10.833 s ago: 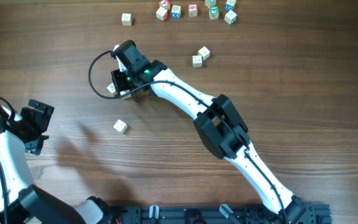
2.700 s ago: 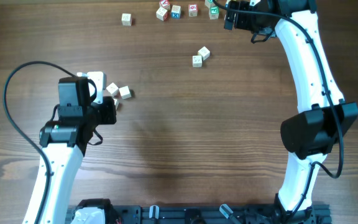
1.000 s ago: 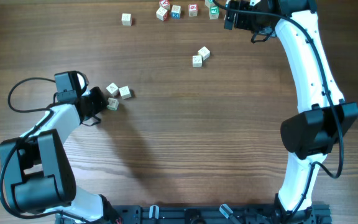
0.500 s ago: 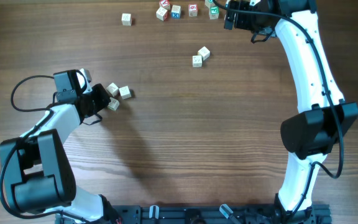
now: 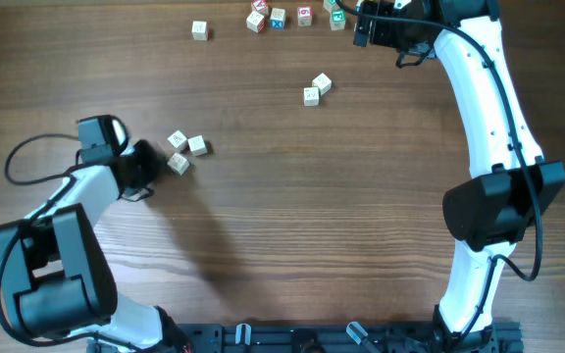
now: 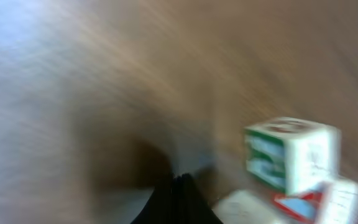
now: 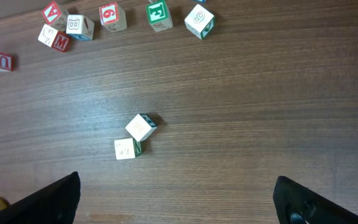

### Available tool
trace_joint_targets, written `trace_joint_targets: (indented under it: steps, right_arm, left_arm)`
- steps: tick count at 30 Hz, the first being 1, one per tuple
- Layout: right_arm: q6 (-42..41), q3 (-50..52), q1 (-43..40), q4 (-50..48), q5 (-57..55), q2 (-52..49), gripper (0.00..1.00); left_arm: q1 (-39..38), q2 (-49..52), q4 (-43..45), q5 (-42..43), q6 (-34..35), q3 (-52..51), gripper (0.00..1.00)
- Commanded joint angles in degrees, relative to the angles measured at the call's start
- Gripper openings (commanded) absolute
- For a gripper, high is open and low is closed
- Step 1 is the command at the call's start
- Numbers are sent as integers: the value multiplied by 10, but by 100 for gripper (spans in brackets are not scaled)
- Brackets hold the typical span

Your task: Form a circle

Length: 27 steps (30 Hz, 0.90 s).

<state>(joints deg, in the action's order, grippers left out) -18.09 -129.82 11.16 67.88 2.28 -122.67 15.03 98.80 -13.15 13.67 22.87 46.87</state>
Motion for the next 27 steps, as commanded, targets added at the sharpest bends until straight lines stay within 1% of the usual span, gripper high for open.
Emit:
trace_joint_targets:
  steps: [1, 4, 5, 7, 9, 12, 14, 17, 27]
  right_arm:
    - [-1, -6, 1, -2, -10, 19, 100]
    - [-1, -6, 1, -2, -10, 19, 100]
    - [-1, -6, 1, -2, -10, 19, 100]
    - [-1, -6, 1, -2, -10, 19, 100]
    - [-1, -6, 1, -1, -10, 19, 100]
    - [-1, -6, 1, -2, -10, 19, 99]
    - [-1, -6, 1, -2, -10, 19, 100]
    - [-1, -6, 1, -2, -10, 19, 100]
    - [-1, -6, 1, -2, -10, 19, 100]
  left_arm:
    - [24, 6, -45, -31, 35, -2, 4]
    - [24, 6, -123, -28, 35, -2, 4]
    - [24, 6, -137, -25, 35, -2, 4]
    - [24, 6, -153, 10, 29, -2, 4]
    - [24, 6, -151, 41, 29, -2, 4]
    - [24, 6, -144, 48, 29, -2, 4]
    - [24, 6, -143, 70, 29, -2, 4]
    - [24, 6, -118, 108, 29, -2, 4]
    - [23, 6, -68, 110, 38, -2, 4]
